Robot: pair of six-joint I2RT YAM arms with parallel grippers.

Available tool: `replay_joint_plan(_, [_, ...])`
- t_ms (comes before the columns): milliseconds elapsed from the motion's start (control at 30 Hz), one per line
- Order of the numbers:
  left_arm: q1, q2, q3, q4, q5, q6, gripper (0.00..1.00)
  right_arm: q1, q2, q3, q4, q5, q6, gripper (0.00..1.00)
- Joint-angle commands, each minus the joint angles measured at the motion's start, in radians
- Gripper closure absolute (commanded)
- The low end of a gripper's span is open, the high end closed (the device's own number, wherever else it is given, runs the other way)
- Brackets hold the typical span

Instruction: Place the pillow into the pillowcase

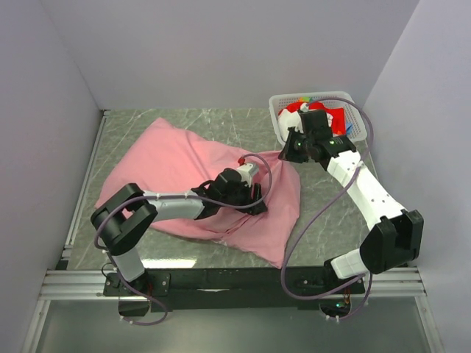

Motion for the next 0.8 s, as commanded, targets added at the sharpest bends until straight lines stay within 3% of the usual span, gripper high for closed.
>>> replay_joint_plan(0, [0.006,-0.074,0.046,0.085,0.06,0.085,0.34,-0.013,-0.058,0.0,0.016,-0.007,-0.005,1.0])
replay_joint_plan(133, [0.004,-0.097,0.075,0.005,-0.104,0.108,0.38,-0.011,-0.062,-0.02,0.028,-0.017,-0.002,1.0])
replay_joint_plan(267, [0.003,-0.164,0.04,-0.006,-0.147,0.126,0.38,-0.011,-0.059,-0.023,0.031,-0.014,-0.005,1.0])
replay_joint_plan(367, [0.007,-0.158,0.043,-0.013,-0.164,0.154,0.29,-0.01,-0.055,-0.02,0.034,-0.023,-0.004,1.0])
replay_joint_plan(567, [0.006,-0.002,0.136,0.03,0.034,0.182,0.26,-0.013,-0.044,-0.009,0.029,-0.018,-0.004,1.0])
replay_joint_plan(767, [0.006,0.06,0.118,0.123,0.166,0.168,0.26,-0.013,-0.035,0.0,0.037,-0.026,0.001,1.0])
